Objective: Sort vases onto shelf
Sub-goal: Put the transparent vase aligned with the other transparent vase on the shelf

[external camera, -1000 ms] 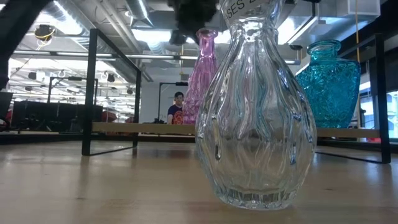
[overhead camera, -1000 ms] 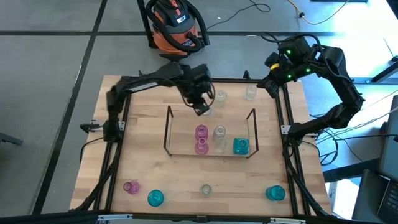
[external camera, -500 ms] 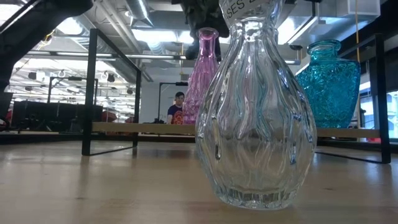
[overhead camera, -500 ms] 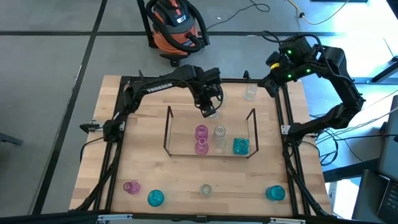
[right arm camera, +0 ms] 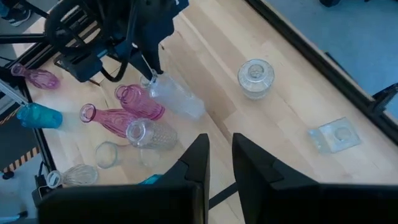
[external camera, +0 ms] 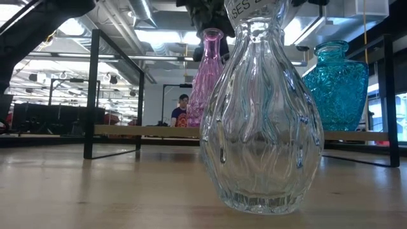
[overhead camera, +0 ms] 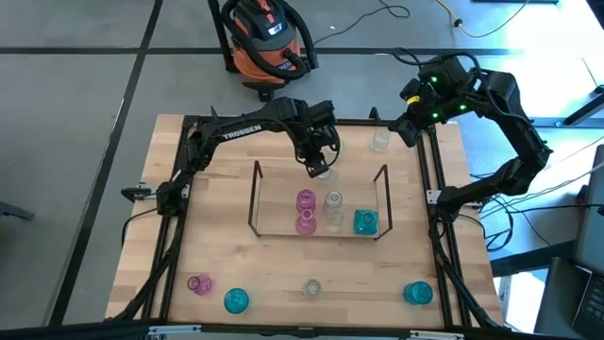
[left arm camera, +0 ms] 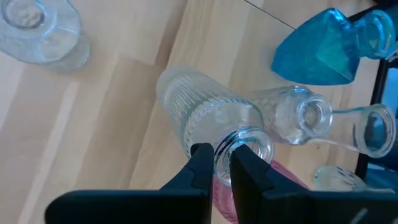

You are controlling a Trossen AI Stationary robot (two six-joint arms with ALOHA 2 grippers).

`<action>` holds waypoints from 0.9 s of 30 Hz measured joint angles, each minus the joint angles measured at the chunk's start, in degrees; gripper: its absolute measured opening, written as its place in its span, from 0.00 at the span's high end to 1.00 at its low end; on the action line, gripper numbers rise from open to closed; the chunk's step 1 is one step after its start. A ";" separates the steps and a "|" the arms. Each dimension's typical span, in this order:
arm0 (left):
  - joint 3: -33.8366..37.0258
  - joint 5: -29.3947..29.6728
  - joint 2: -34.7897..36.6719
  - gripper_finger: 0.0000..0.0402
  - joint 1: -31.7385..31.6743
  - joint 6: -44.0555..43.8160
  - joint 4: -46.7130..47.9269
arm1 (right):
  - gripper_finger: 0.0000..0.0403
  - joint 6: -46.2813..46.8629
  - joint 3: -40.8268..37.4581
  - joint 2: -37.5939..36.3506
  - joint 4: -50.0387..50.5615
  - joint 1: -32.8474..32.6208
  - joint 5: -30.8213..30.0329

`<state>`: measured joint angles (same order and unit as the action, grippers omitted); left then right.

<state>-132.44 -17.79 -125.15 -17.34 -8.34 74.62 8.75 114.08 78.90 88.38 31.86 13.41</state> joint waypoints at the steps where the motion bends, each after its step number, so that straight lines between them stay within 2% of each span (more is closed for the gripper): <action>1: -0.01 -0.47 -0.21 0.94 0.00 -0.02 -0.04 | 0.87 -0.03 -1.29 -0.14 -0.62 0.00 0.46; 6: 0.08 -0.59 -1.79 0.94 0.15 -0.04 0.32 | 0.87 -1.05 -10.93 -0.32 -3.29 -1.32 4.43; 15: 0.06 -0.91 -2.53 0.91 0.50 -0.42 -0.12 | 0.87 1.84 -27.06 -0.75 -9.04 -7.12 4.68; 22: 0.06 -2.87 -2.84 0.90 0.55 -0.46 -0.70 | 0.87 4.17 -29.66 -0.80 -12.04 -10.98 4.70; 27: 0.06 -3.03 -2.84 0.89 0.55 -0.13 -0.84 | 0.87 5.33 -29.66 -1.44 -13.92 -11.37 4.72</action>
<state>-132.38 -20.83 -127.98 -16.80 -8.47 73.78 14.08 84.42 77.47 74.46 20.49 18.13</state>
